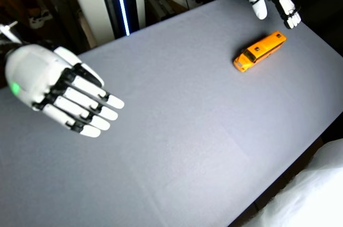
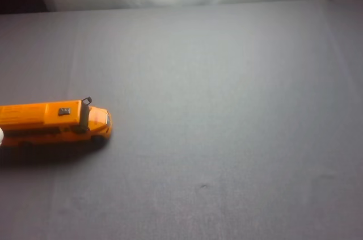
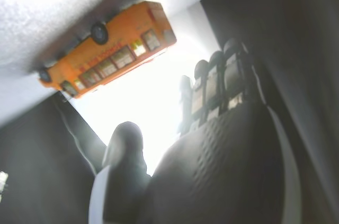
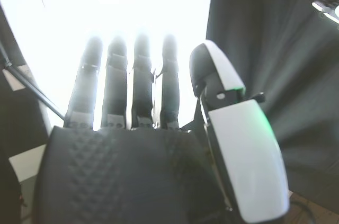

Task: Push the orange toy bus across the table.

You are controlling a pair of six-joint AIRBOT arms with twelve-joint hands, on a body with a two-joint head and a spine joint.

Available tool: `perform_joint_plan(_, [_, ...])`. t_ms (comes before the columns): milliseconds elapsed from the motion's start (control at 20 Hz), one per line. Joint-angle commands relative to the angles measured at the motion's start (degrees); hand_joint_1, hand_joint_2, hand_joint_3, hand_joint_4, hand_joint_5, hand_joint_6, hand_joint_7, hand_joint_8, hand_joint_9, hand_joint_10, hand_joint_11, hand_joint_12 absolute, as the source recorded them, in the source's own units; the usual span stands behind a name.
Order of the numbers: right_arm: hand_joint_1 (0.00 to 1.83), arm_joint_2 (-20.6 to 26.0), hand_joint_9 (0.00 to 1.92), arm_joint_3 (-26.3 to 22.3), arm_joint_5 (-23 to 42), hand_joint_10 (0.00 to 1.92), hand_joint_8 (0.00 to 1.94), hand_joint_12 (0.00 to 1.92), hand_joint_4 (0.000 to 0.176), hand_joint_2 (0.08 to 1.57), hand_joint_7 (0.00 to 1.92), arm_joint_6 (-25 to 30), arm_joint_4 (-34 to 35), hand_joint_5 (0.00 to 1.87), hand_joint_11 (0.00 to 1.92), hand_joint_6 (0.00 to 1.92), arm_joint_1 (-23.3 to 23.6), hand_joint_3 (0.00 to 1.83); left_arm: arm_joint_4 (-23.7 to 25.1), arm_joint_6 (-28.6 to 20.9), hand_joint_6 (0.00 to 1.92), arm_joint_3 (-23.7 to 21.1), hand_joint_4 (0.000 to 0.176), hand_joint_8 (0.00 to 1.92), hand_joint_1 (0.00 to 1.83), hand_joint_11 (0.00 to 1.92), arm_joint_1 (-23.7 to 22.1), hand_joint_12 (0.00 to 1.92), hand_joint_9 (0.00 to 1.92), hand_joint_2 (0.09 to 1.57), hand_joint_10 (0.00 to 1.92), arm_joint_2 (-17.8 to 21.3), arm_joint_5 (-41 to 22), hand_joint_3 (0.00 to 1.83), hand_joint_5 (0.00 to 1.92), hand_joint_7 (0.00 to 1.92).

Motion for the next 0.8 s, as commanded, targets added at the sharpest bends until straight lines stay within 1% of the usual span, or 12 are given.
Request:
perform_joint_plan(0, [0.80,0.1,0.36,0.5,6.7,0.00,0.00,0.72,0.022,1.39,0.48,0.3,0.8,0.58,0.02,0.00,0.6,0.00,1.4,-0.7,0.00,0.2,0.077,0.00,0.00,0.06,-0.5,0.05,0.07,1.41,0.00,-0.3,-7.2,0.02,0.19,0.12])
perform_joint_plan(100, [0.80,-0.1,0.36,0.5,6.5,0.00,0.00,0.72,0.022,1.39,0.48,0.3,0.7,0.58,0.02,0.00,0.6,0.00,1.5,-1.2,0.00,0.7,0.077,0.00,0.00,0.06,-1.5,0.05,0.07,1.41,0.00,-1.3,-7.2,0.01,0.19,0.12])
perform_joint_plan(150, [0.79,-0.2,0.36,0.6,6.4,0.00,0.00,0.72,0.029,1.39,0.47,0.3,0.6,0.59,0.03,0.00,0.6,0.00,1.7,-1.5,0.00,1.0,0.104,0.00,0.00,0.08,-2.2,0.06,0.05,1.33,0.00,-1.8,-7.2,0.00,0.17,0.08])
perform_joint_plan(200, [0.79,-0.2,0.37,0.6,6.3,0.00,0.00,0.72,0.031,1.39,0.47,0.3,0.6,0.59,0.03,0.00,0.7,0.00,1.9,-1.6,0.00,1.4,0.109,0.00,0.00,0.08,-3.0,0.07,0.05,1.31,0.00,-2.3,-7.0,0.00,0.16,0.07])
perform_joint_plan(250, [0.81,-0.2,0.36,0.5,6.3,0.00,0.00,0.72,0.034,1.39,0.46,0.3,0.6,0.59,0.01,0.00,0.7,0.00,2.3,-1.6,0.00,1.8,0.161,0.00,0.00,0.04,-4.0,0.05,0.02,1.26,0.00,-2.8,-6.6,0.00,0.16,0.04])
perform_joint_plan(300, [0.81,-0.2,0.35,0.5,6.3,0.00,0.00,0.71,0.035,1.40,0.46,0.3,0.6,0.59,0.00,0.00,0.7,0.00,2.8,-1.6,0.00,2.3,0.166,0.01,0.00,0.05,-4.8,0.06,0.04,1.26,0.01,-3.2,-6.3,0.00,0.16,0.06])
perform_joint_plan(400, [0.81,-0.3,0.35,0.5,6.3,0.00,0.00,0.71,0.035,1.40,0.46,0.3,0.6,0.59,0.00,0.00,0.7,0.00,3.3,-1.6,0.00,2.4,0.167,0.01,0.00,0.05,-5.3,0.07,0.04,1.26,0.01,-3.4,-5.9,0.00,0.16,0.06])
perform_joint_plan(450, [0.80,-0.3,0.36,0.5,6.3,0.00,0.00,0.72,0.033,1.40,0.47,0.3,0.6,0.60,0.01,0.00,0.7,0.00,3.6,-1.6,0.01,2.4,0.174,0.01,0.00,0.07,-5.3,0.08,0.07,1.29,0.02,-3.4,-5.7,0.00,0.19,0.08])
perform_joint_plan(500, [0.81,-0.4,0.36,0.5,6.3,0.01,0.00,0.72,0.028,1.40,0.47,0.3,0.6,0.60,0.01,0.01,0.7,0.00,3.6,-1.6,0.02,2.4,0.176,0.01,0.00,0.07,-5.3,0.08,0.08,1.29,0.02,-3.5,-5.6,0.00,0.20,0.08])
perform_joint_plan(650, [0.82,-0.4,0.37,0.3,6.3,0.00,0.00,0.72,0.026,1.40,0.48,0.3,0.6,0.61,0.02,0.00,0.6,0.00,3.6,-1.6,0.01,2.4,0.176,0.01,0.00,0.07,-5.3,0.08,0.08,1.29,0.02,-3.5,-5.5,0.00,0.20,0.09])
perform_joint_plan(700, [0.82,-0.4,0.37,0.3,6.3,0.01,0.00,0.72,0.028,1.40,0.48,0.4,0.6,0.61,0.03,0.00,0.6,0.00,3.4,-1.5,0.01,2.4,0.176,0.00,0.00,0.05,-5.3,0.19,0.10,1.30,0.01,-3.5,-5.4,0.00,0.22,0.10])
perform_joint_plan(750, [0.82,-0.4,0.37,0.3,6.3,0.00,0.00,0.72,0.039,1.40,0.47,0.5,0.6,0.60,0.02,0.00,0.6,0.00,3.2,-1.3,0.00,2.4,0.174,0.01,0.00,0.01,-5.3,0.32,0.08,1.33,0.01,-3.5,-5.3,0.00,0.21,0.08])
